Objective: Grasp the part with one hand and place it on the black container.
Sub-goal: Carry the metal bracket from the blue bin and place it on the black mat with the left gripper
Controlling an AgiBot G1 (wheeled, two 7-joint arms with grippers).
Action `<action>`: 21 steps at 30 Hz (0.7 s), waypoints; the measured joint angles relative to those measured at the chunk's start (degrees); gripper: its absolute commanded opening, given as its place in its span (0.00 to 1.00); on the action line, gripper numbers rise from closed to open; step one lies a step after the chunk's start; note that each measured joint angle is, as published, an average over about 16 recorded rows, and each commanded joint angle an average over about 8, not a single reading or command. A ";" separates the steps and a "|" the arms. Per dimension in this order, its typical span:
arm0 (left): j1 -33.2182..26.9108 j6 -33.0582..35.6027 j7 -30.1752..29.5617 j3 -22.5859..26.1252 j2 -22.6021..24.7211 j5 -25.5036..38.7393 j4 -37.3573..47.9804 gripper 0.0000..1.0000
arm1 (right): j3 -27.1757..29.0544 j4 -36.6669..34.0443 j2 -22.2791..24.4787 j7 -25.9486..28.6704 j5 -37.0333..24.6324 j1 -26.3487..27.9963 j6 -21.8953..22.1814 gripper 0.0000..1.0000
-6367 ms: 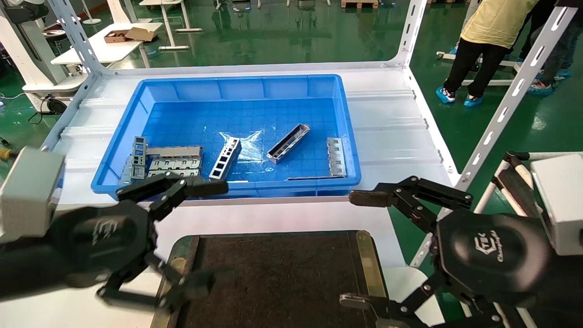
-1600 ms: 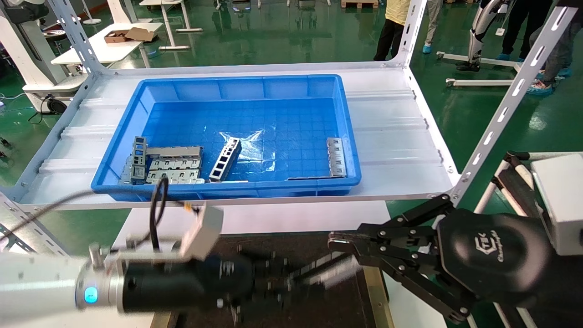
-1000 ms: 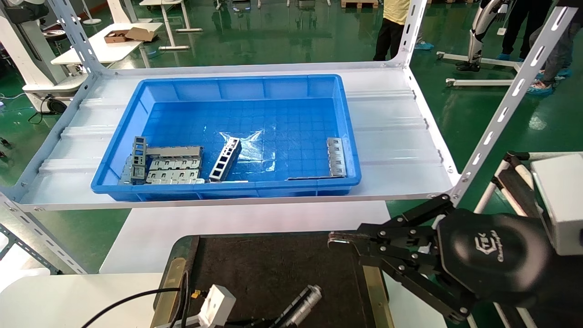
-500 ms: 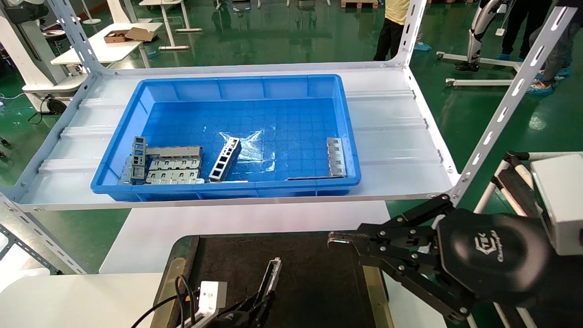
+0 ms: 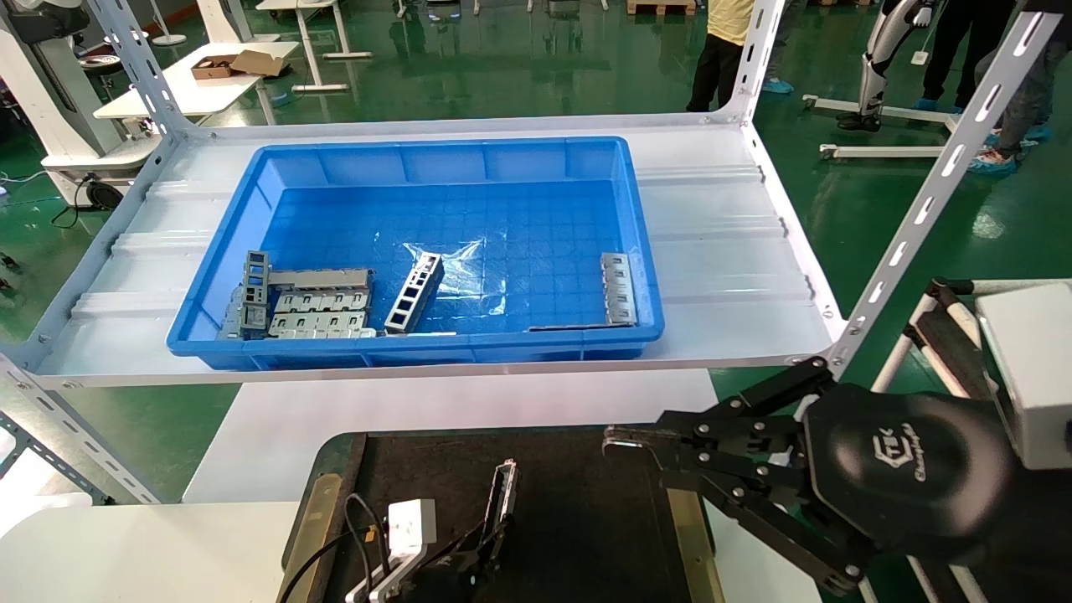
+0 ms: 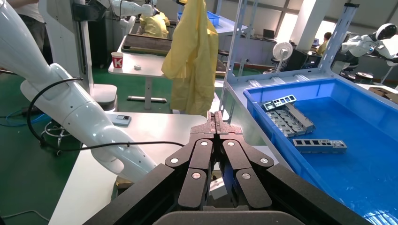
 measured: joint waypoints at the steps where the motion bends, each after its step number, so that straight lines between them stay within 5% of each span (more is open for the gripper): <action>1: -0.41 -0.69 0.12 0.71 0.32 -0.77 0.33 0.00 | 0.00 0.00 0.00 0.00 0.00 0.00 0.00 0.00; 5: -1.99 -3.25 0.87 3.50 1.37 -4.09 1.36 0.00 | -0.02 0.00 0.01 -0.01 0.01 0.00 0.01 0.00; 7: -2.72 -4.47 1.35 4.86 1.74 -5.92 1.64 0.09 | -0.02 0.00 0.01 -0.01 0.02 0.01 0.01 0.16; 14: -4.94 -8.59 3.55 9.27 2.22 -12.63 1.19 0.93 | -0.05 0.00 0.02 -0.02 0.03 0.01 0.02 0.98; 15: -5.22 -9.16 3.89 9.84 2.19 -13.60 0.95 0.99 | -0.05 0.00 0.02 -0.03 0.03 0.01 0.02 1.00; 21: -6.68 -12.18 5.96 12.86 1.77 -18.85 -0.93 1.00 | -0.07 0.00 0.03 -0.04 0.05 0.02 0.03 1.00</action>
